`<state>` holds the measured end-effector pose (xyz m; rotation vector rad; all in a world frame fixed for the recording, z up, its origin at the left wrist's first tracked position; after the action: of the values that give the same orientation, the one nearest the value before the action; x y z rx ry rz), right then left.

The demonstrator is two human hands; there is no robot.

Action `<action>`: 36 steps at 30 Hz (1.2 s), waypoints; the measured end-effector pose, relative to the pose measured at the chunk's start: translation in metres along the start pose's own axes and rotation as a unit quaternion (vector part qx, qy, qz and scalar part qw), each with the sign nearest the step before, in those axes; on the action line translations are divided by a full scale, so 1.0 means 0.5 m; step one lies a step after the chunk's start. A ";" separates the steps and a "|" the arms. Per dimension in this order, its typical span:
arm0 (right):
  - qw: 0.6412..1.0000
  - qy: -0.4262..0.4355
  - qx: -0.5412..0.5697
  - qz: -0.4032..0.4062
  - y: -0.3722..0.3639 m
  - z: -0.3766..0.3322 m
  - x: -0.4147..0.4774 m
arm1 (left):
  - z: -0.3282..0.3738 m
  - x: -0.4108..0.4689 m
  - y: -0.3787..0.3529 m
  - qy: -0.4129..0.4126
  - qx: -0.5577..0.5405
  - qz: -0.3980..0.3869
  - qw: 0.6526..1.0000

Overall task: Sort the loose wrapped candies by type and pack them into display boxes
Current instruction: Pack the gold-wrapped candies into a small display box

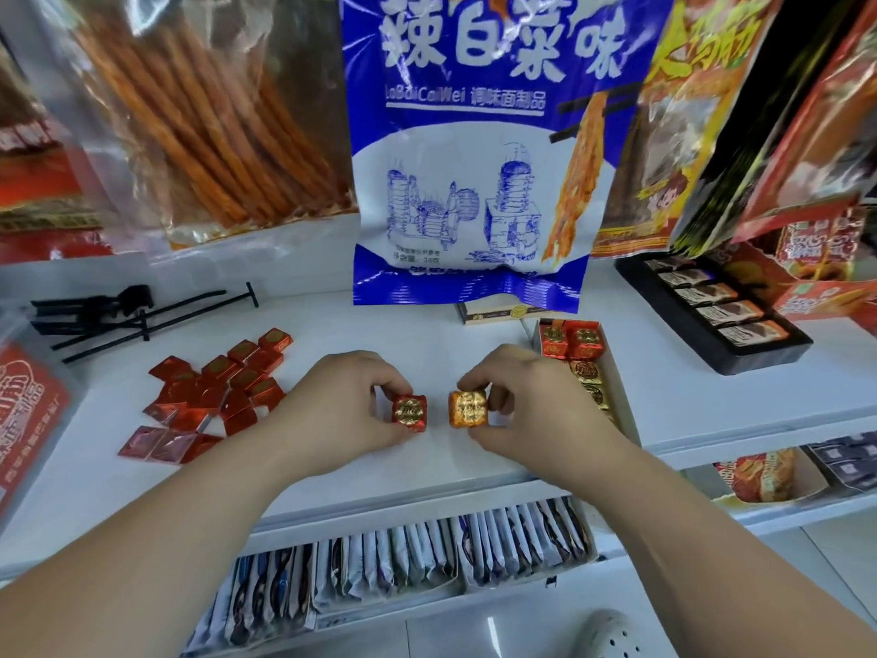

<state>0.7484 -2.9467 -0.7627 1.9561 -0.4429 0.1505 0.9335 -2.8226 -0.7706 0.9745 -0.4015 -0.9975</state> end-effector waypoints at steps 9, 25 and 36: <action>0.993 -0.030 0.018 0.113 0.098 0.084 -0.070 | 0.076 -0.006 -0.031 -0.009 -0.092 0.054 0.994; 0.965 -0.198 0.038 0.166 0.128 0.200 -0.145 | 0.294 0.157 -0.156 -0.029 0.036 0.052 0.998; 0.965 -0.232 -0.061 0.104 0.094 0.201 -0.097 | 0.295 0.161 -0.169 -0.009 0.053 0.081 0.995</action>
<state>0.6767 -3.0426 -0.7793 1.8137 -0.9434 -0.2054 0.8308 -2.9800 -0.7728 1.0130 -0.5437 -0.8451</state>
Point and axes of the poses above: each hand's wrist, its own x-axis towards the middle knuckle, its own y-axis out of the back of the hand, z = x × y, the point moved 1 cm from there along x, towards the middle knuckle, and after that the axes turned 15 degrees about y, right-handed, at the moved point
